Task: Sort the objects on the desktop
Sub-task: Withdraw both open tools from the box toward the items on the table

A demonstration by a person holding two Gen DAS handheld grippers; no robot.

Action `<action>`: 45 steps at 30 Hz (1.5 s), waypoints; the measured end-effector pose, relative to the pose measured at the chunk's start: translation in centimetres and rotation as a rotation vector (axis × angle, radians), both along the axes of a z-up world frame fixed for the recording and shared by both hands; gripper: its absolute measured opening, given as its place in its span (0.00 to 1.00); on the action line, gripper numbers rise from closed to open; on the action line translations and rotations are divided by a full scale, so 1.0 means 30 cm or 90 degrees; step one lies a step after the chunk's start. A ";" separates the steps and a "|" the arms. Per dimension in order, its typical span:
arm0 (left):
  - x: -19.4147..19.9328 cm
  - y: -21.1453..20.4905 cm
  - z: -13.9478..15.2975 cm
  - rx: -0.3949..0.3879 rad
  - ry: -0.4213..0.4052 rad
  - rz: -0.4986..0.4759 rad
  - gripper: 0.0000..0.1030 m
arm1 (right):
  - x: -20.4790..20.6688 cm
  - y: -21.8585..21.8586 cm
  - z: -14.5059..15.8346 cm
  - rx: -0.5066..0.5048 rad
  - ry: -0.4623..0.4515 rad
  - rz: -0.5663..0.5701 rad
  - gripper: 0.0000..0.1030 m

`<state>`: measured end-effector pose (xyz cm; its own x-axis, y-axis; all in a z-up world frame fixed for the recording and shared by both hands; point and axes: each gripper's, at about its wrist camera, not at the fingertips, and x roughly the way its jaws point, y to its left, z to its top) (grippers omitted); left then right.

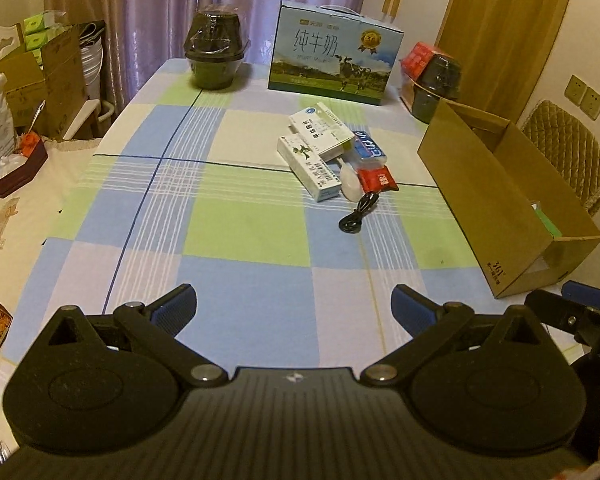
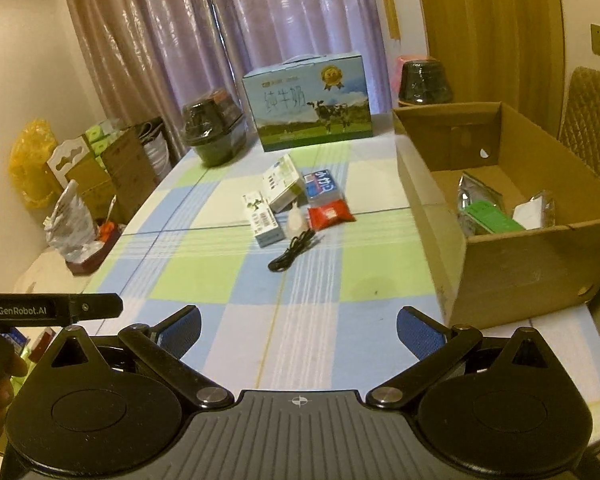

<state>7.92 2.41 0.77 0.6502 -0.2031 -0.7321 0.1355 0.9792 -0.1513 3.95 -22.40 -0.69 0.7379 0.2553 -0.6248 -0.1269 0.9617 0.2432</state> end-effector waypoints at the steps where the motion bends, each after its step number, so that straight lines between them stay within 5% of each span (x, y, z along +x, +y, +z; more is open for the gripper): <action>1: 0.002 0.001 -0.003 0.000 0.001 0.001 0.99 | 0.002 0.005 -0.002 0.001 0.001 0.001 0.98; 14: 0.011 0.014 -0.023 0.007 0.016 0.009 0.99 | 0.030 0.019 -0.013 0.021 0.000 -0.002 0.98; 26: -0.015 -0.002 0.130 0.039 -0.034 0.015 0.99 | 0.046 0.007 0.052 0.049 -0.039 -0.003 0.98; 39: 0.009 0.022 0.195 0.026 -0.086 0.003 0.99 | 0.051 0.072 0.078 -0.029 -0.070 0.002 0.98; 45: 0.118 0.023 0.139 0.034 -0.073 -0.003 0.99 | 0.114 0.083 0.024 -0.032 -0.053 -0.005 0.98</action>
